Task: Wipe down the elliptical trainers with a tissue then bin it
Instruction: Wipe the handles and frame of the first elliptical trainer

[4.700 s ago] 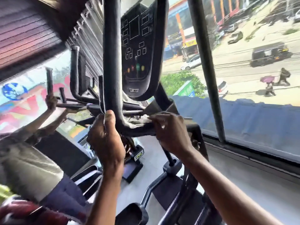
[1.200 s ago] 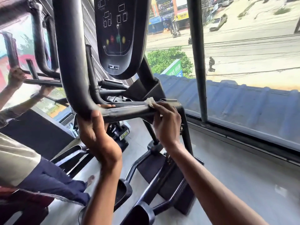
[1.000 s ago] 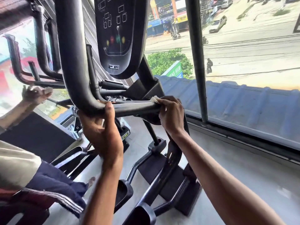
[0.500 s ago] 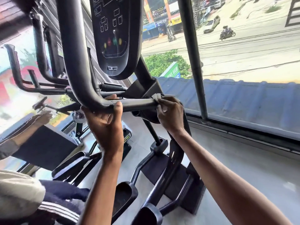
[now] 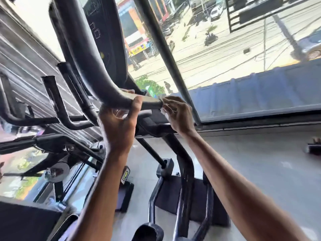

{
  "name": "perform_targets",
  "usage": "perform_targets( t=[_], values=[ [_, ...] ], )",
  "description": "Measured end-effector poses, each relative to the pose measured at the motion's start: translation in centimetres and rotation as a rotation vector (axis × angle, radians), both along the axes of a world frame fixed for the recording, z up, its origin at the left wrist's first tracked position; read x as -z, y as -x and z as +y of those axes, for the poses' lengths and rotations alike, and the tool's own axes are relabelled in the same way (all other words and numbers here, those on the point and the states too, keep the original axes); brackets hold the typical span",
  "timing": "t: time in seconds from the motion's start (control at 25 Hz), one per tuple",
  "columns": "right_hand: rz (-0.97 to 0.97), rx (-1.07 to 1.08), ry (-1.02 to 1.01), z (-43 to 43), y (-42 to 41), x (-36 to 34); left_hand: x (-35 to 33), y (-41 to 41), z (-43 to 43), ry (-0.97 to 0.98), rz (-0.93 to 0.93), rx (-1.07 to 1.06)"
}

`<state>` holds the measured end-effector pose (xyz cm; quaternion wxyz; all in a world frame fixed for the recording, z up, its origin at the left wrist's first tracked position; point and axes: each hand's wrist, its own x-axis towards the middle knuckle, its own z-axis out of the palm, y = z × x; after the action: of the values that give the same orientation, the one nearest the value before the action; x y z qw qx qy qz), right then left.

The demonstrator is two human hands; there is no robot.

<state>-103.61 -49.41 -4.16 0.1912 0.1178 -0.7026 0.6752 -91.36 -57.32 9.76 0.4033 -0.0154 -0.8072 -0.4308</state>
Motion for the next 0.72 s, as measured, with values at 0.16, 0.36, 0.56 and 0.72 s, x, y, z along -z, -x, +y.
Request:
perform_targets(
  t=[0.16, 0.36, 0.56, 0.72],
  values=[
    [-0.114, 0.227, 0.179, -2.6, -2.4, -0.7, -1.3, -0.6, -0.5, -0.003, -0.096, 0.177],
    [-0.191, 0.253, 0.488, -4.7, -4.2, -2.8, -2.2, -0.8, -1.4, 0.059, -0.156, 0.232],
    [-0.326, 0.266, 0.571, -5.3, -4.1, -2.2, -2.2, -1.1, -3.4, 0.039, -0.301, 0.371],
    [-0.367, 0.246, 0.624, -6.6, -3.8, -2.2, -2.8, -0.8, -4.4, 0.125, -0.302, 0.381]
  ],
)
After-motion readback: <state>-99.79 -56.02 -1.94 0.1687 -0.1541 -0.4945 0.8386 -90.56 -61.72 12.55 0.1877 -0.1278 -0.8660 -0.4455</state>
